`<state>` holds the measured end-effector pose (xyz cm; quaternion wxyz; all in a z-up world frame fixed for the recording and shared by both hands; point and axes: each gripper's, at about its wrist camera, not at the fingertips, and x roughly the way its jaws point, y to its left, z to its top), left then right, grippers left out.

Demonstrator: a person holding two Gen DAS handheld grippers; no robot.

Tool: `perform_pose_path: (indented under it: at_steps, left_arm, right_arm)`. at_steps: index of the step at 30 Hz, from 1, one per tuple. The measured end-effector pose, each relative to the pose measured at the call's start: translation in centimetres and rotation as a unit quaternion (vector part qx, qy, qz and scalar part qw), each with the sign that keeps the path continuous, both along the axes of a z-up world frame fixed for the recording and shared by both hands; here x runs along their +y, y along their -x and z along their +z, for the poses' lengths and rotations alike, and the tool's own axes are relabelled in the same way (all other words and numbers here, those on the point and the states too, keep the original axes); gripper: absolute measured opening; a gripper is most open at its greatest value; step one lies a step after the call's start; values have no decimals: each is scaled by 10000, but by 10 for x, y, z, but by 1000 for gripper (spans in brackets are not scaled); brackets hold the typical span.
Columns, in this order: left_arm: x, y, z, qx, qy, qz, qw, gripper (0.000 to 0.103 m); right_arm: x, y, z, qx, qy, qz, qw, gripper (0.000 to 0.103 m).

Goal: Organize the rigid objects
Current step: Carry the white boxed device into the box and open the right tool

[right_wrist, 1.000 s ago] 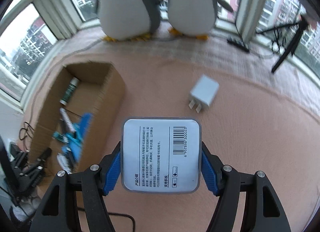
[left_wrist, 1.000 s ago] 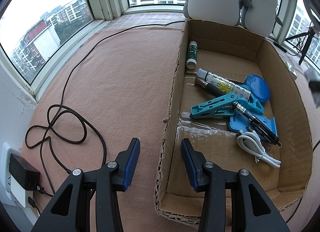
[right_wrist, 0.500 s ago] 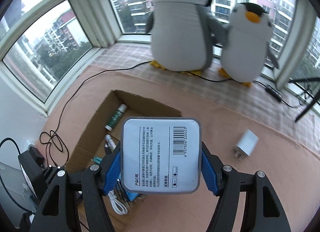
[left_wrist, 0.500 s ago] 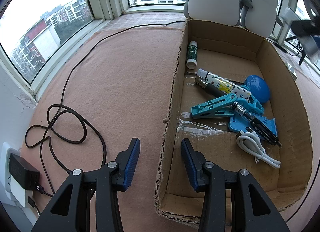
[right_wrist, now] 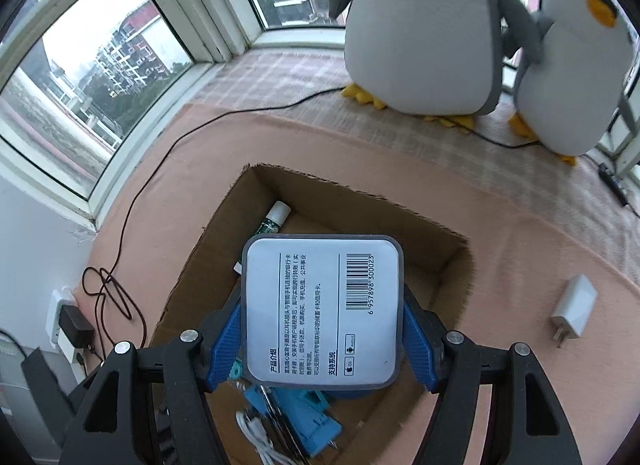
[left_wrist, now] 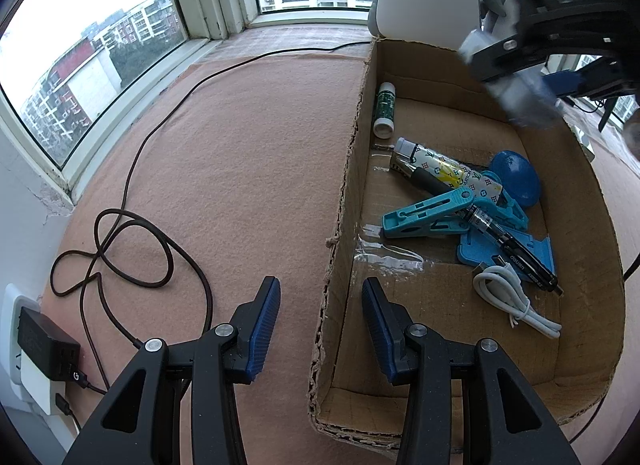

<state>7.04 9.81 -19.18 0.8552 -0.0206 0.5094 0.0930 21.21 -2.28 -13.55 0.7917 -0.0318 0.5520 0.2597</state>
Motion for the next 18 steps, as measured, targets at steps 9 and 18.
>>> perform_pose_path:
  at_steps: [9,18]
  left_arm:
    - [0,0,0,0,-1,0,10000,46]
    - [1,0,0,0,-3,1,10000,46]
  right_arm:
    - [19,-14,-23,221,170,-56,9996,66]
    - [25,-16,-26,137,294,-16,9995,66]
